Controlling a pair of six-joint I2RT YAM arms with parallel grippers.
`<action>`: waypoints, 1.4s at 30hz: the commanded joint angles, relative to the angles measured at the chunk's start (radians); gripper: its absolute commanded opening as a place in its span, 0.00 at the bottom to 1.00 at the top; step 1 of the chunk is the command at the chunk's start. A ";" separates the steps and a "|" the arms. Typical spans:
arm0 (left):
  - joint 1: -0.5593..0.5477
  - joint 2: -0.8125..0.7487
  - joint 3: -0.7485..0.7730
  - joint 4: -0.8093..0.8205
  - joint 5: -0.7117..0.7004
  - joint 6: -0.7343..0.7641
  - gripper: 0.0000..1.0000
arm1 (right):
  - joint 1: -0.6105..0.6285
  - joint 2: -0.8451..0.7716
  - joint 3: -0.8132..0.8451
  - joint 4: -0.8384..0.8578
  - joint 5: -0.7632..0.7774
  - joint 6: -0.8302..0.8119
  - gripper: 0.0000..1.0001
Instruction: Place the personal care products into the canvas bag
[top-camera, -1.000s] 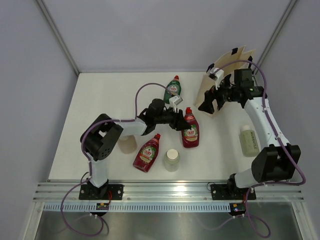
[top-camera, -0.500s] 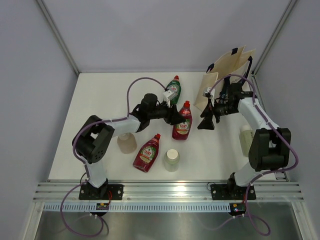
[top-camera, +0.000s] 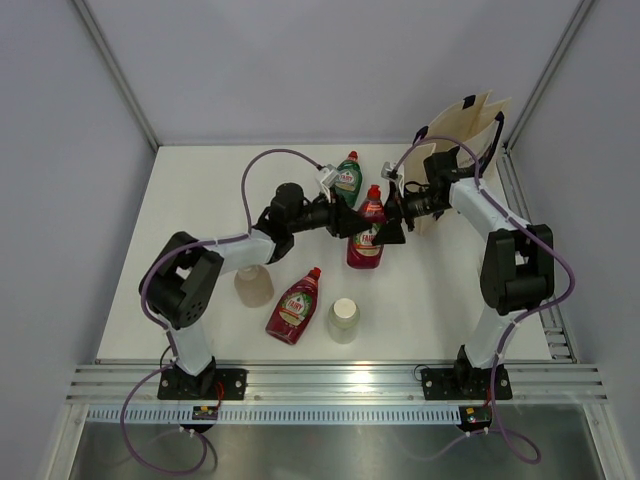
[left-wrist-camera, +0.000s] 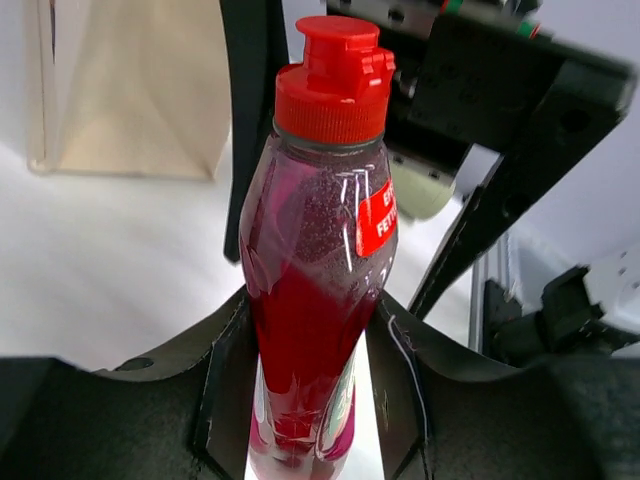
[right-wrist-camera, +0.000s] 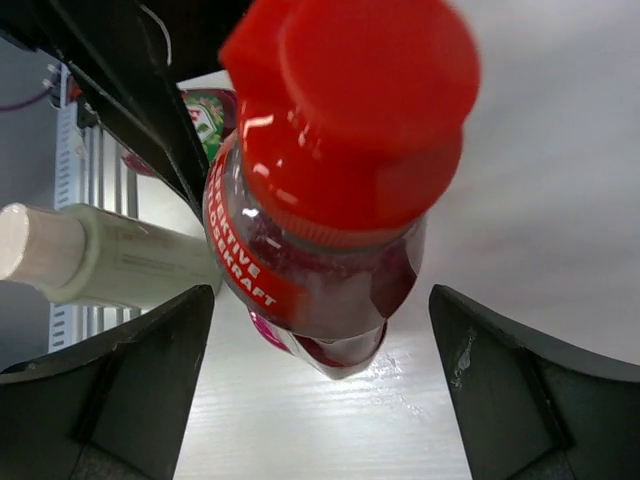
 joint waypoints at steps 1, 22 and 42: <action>0.031 -0.060 0.025 0.397 -0.001 -0.190 0.00 | 0.010 0.009 0.061 0.010 -0.137 0.033 0.95; 0.043 -0.089 0.062 0.380 -0.067 -0.302 0.21 | 0.064 0.046 0.239 -0.218 -0.279 -0.080 0.00; 0.118 -0.515 0.151 -0.523 -0.182 0.310 0.99 | -0.071 -0.394 0.223 0.063 -0.054 0.251 0.00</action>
